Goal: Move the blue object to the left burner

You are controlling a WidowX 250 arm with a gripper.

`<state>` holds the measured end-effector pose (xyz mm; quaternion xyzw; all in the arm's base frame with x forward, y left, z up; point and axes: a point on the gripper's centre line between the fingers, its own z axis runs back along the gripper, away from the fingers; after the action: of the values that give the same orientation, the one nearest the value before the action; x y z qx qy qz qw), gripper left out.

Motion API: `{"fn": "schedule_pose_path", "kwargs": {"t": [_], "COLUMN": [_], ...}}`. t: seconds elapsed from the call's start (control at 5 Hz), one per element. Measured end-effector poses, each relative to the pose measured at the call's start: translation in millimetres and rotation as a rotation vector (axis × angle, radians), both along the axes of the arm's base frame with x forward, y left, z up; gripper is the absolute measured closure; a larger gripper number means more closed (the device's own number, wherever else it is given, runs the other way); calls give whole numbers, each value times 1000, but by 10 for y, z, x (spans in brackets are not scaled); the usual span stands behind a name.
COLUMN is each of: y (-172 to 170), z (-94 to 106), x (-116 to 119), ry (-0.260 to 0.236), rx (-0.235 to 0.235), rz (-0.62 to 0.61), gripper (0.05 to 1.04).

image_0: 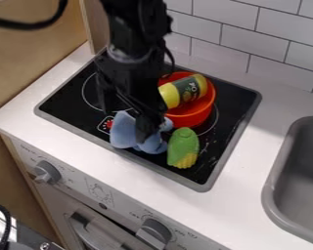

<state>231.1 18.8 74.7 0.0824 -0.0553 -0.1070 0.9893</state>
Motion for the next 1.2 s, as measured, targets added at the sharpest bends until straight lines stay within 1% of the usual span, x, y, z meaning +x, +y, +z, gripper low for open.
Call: {"fn": "schedule_pose_path", "kwargs": {"t": [0.2,0.4,0.6,0.8,1.0,1.2], "y": [-7,20,58,97,116,144], "z": [-95,-158,-221,-305,-328,-292], "x": [-13,-11,23,81,113,99], "ry": [-39,-71,-134,-196,-198,-157], "rx": [16,21,30,44,44,25], "rz": [-6,-36,-53,-90,-94,-104], "gripper": [86,86,98,170,373,544]}}
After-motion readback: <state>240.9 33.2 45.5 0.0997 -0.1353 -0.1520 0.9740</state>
